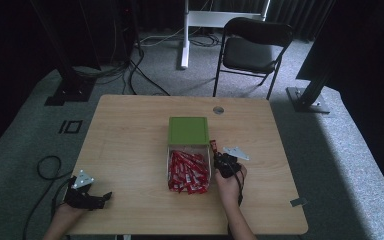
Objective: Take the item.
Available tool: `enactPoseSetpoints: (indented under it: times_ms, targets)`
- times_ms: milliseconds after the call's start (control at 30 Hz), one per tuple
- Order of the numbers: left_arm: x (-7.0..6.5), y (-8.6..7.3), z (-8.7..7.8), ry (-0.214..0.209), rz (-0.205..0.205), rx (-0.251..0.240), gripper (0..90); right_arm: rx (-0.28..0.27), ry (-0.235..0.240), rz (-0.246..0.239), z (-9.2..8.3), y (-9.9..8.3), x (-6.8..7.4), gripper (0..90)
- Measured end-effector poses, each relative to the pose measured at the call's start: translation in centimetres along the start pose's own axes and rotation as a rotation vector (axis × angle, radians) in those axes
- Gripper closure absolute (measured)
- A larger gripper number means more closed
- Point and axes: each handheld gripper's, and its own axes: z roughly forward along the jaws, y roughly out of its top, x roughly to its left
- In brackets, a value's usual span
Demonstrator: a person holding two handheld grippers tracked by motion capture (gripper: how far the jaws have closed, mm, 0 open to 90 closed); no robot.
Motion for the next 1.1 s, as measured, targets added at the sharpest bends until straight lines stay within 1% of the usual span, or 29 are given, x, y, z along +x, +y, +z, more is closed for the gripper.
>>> enactPoseSetpoints:
  times_ms: [133,267,400,500,733,833,867,1000,1067,1100]
  targets:
    - [0.0,0.0,0.0,0.000,0.000,0.000,0.7,0.018,-0.006,-0.010,0.5,-0.4,0.1,81.6]
    - [0.0,0.0,0.0,0.000,0.000,0.000,0.7,0.031,-0.005,-0.008,1.0,-0.6,0.2,81.5]
    - [0.0,0.0,0.0,0.000,0.000,0.000,0.7,0.046,0.001,0.007,1.4,-0.6,0.1,81.5]
    - [0.0,0.0,0.0,0.000,0.000,0.000,0.7,0.056,-0.006,0.009,1.8,-0.8,0.0,81.5]
    - [0.0,0.0,0.0,0.000,0.000,0.000,0.7,0.084,0.000,0.026,2.4,-1.0,0.0,80.7]
    - [0.0,0.0,0.0,0.000,0.000,0.000,0.7,0.095,0.008,0.033,2.6,-1.2,-0.1,78.8]
    - [0.0,0.0,0.0,0.000,0.000,0.000,0.7,0.093,0.014,0.031,2.6,-1.2,-0.2,74.2]
    - [0.0,0.0,0.0,0.000,0.000,0.000,0.7,0.086,0.022,0.034,2.3,-1.1,-0.3,70.1]
    - [0.0,0.0,0.0,0.000,0.000,0.000,0.7,0.079,0.035,0.030,2.0,-1.0,-0.3,65.8]
    - [0.0,0.0,0.0,0.000,0.000,0.000,0.7,0.079,0.040,0.029,1.8,-0.9,-0.4,65.2]
